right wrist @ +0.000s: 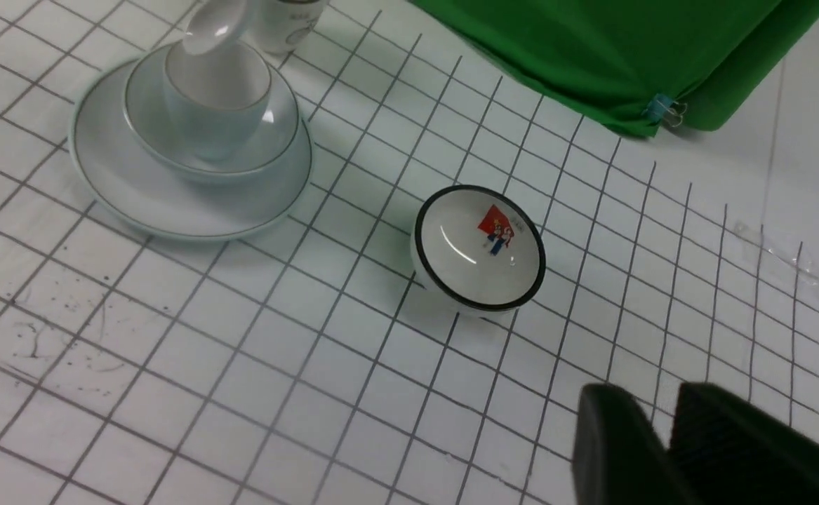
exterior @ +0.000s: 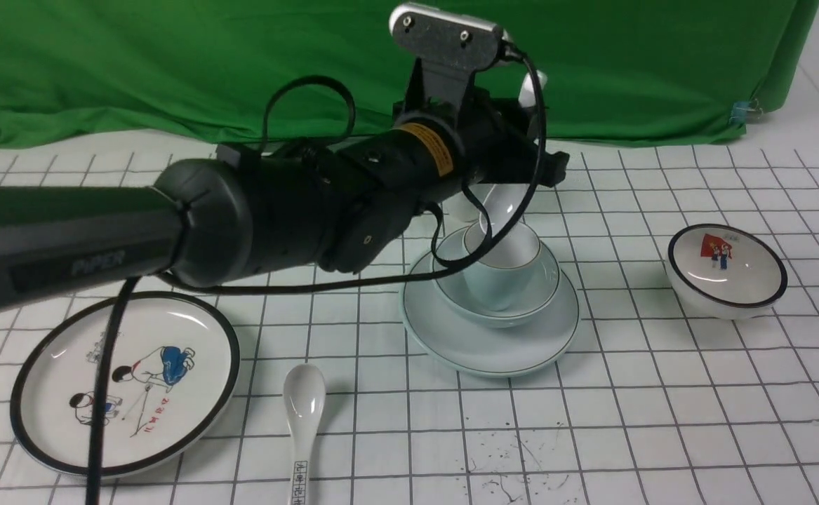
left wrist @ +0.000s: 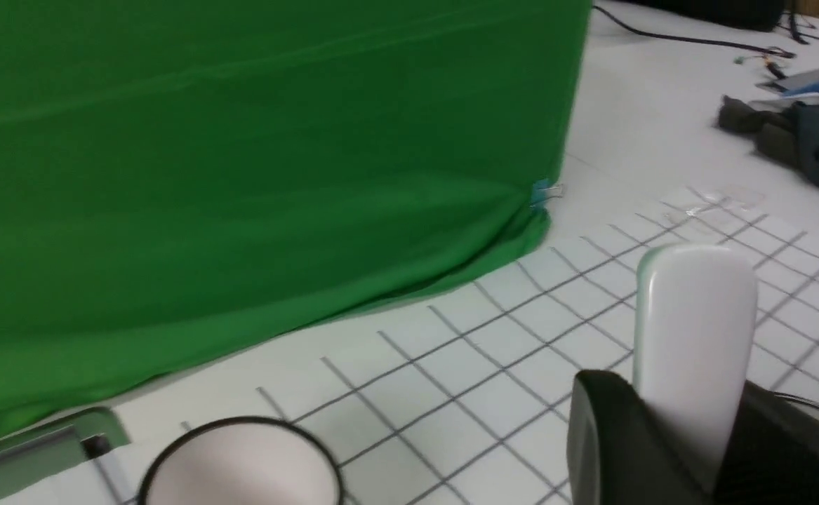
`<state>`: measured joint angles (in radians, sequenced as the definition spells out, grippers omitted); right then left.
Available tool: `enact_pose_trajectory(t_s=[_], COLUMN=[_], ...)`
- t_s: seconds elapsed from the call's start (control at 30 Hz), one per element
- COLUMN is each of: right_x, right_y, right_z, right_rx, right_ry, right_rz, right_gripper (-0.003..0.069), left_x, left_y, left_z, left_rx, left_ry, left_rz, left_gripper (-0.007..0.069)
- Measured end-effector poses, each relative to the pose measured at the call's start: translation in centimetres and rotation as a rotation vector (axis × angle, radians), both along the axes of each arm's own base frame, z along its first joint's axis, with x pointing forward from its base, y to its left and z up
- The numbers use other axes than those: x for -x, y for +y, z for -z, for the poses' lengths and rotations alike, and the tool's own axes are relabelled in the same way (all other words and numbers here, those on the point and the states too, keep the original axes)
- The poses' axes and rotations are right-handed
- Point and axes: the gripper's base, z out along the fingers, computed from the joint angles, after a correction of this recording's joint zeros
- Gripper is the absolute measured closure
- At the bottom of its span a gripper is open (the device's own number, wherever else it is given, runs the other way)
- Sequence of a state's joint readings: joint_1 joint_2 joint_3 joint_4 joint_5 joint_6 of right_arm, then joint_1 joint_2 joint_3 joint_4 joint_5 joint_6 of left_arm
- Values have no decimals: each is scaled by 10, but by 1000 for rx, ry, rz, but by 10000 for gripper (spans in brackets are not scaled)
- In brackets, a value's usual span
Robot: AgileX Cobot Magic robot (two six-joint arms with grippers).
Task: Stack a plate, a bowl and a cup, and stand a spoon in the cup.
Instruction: Use the left arm to put the blue soup spoon into the blue teacup in the middle
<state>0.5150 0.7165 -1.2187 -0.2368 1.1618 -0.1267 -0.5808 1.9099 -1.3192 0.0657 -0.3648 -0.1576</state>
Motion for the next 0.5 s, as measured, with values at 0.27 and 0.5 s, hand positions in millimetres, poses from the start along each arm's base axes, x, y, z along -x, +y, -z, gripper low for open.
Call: enact_pose_trajectory(t_s=[0.27, 0.5], right_x=[-1, -1], right_y=[-2, -2], right_z=[-1, -1], right_rx=[16, 19], right_ry=[-10, -13], right_rz=[12, 17], right_gripper=[489, 484], left_x=[-8, -10], left_y=[-3, -5], left_z=[26, 38], left_rx=[-20, -40], left_ry=[34, 61], left_rz=[-3, -3], left_gripper=[540, 538])
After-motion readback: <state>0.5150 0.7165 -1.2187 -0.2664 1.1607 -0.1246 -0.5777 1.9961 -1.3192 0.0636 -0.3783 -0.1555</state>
